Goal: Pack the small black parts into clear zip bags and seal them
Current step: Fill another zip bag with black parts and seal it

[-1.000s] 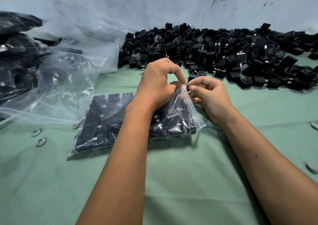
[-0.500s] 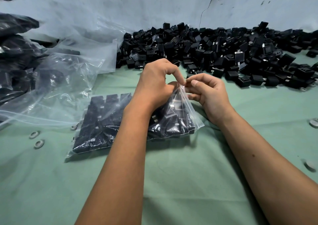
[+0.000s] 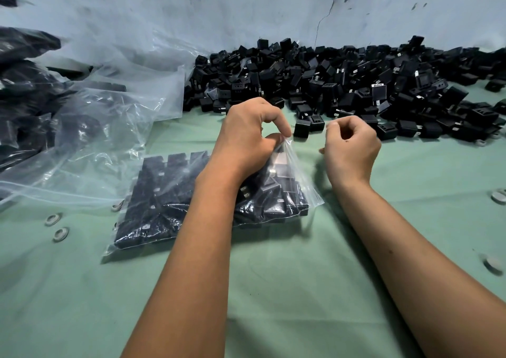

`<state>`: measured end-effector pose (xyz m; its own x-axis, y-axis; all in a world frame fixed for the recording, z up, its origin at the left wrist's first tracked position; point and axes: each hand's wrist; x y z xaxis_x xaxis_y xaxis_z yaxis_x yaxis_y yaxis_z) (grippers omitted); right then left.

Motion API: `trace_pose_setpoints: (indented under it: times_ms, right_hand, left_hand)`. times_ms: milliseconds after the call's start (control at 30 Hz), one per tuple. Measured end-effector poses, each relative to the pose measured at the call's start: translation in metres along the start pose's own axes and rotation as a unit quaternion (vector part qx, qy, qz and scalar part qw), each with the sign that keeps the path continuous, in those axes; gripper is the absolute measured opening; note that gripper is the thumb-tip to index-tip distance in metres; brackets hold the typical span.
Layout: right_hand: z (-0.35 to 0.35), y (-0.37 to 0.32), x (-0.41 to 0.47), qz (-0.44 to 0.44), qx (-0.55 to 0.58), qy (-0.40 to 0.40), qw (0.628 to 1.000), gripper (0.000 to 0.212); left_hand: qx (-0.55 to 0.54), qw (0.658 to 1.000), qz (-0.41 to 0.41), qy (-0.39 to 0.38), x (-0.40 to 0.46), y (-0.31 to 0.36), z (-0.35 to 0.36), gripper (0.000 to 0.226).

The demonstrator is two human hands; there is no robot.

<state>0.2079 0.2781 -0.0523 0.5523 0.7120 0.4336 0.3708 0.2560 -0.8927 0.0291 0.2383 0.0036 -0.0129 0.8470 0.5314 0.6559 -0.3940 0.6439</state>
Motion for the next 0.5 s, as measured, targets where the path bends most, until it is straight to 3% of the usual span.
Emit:
trace_pose_setpoints:
  times_ms: [67,133,233,367,500]
  right_hand:
    - [-0.001,0.002,0.003,-0.088,-0.091,-0.011,0.992,0.013]
    - [0.002,0.005,0.007,-0.096,-0.173,-0.106,0.974,0.030]
    - [0.007,0.005,0.005,-0.117,-0.265,-0.239,0.927,0.051]
    - [0.012,0.006,0.002,-0.205,-0.331,-0.331,0.860,0.051]
    - [0.010,0.004,-0.001,-0.211,-0.257,-0.249,0.909,0.032]
  left_hand:
    - [-0.001,1.000,-0.001,0.000,0.000,0.000,0.000,0.024]
    - [-0.001,1.000,0.002,0.000,-0.001,0.001,0.000,0.024]
    - [0.002,1.000,0.009,-0.001,-0.001,0.002,0.001,0.023]
    - [0.006,1.000,0.011,-0.006,-0.001,0.002,0.001,0.023]
    - [0.007,1.000,0.013,-0.007,0.000,0.003,0.002,0.023]
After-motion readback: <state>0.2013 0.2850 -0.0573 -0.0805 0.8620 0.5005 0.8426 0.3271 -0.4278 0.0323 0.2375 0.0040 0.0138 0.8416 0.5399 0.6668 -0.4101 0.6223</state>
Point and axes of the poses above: each hand's wrist, its own x-axis towards the middle knuckle, its own z-axis out of the palm, y = z × x, and after that the axes turned 7 degrees about y, right-handed
